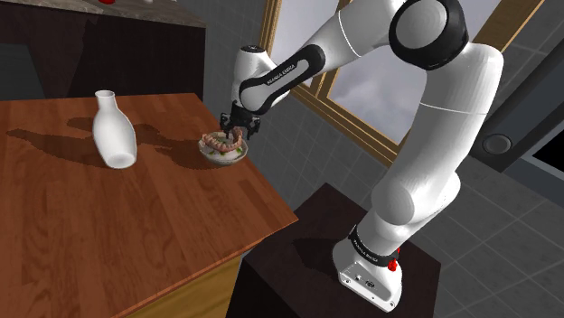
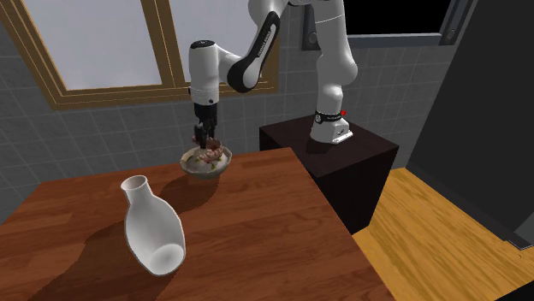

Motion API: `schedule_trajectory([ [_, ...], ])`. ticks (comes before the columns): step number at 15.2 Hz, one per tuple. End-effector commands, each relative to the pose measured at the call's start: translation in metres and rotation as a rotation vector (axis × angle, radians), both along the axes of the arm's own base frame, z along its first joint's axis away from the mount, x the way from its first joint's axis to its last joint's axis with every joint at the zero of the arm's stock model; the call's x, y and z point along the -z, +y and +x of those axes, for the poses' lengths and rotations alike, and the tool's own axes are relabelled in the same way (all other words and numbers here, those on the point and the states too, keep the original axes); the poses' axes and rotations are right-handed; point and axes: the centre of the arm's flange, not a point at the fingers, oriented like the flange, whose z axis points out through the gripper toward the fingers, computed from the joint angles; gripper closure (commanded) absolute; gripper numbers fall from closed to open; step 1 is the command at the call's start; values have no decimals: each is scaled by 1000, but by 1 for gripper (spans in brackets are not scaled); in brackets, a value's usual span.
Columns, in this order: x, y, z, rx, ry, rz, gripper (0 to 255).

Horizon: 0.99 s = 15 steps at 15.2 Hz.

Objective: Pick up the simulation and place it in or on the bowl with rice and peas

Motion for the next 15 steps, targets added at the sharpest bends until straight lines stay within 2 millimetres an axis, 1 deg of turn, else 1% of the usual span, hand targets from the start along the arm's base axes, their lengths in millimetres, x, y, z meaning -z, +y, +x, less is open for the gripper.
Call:
schedule_trajectory([
  [1,0,0,0,0,0,0,0],
  [4,0,0,0,0,0,0,0],
  [7,-39,3,-3,0,0,0,0],
  [8,-50,4,-4,0,0,0,0],
  [15,-50,4,-4,0,0,0,0],
])
